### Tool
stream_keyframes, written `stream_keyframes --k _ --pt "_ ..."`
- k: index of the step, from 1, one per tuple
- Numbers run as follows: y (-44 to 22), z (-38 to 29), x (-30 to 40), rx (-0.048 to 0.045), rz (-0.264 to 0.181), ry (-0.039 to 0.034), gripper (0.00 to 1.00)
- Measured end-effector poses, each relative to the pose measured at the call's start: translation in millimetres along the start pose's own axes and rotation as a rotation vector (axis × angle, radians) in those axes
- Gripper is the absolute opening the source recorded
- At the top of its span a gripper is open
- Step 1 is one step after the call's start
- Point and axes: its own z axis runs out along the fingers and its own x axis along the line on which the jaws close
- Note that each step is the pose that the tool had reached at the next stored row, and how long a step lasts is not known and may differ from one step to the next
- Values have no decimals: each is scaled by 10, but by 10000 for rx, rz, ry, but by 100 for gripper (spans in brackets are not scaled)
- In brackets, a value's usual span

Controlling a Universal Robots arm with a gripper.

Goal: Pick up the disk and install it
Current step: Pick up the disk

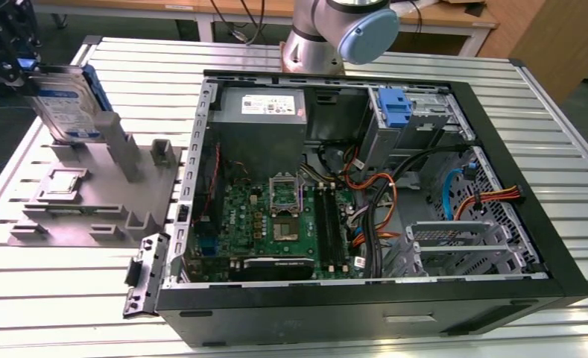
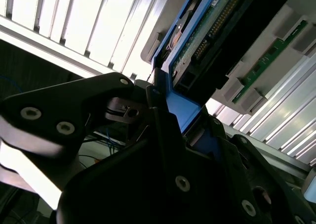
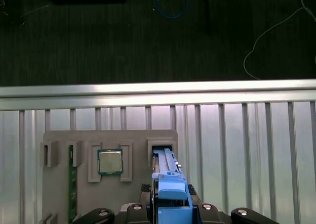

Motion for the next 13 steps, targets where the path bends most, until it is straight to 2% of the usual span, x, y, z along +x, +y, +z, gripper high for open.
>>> stream_keyframes --k 13 --pt "2 -93 -5 3 0 -2 37"
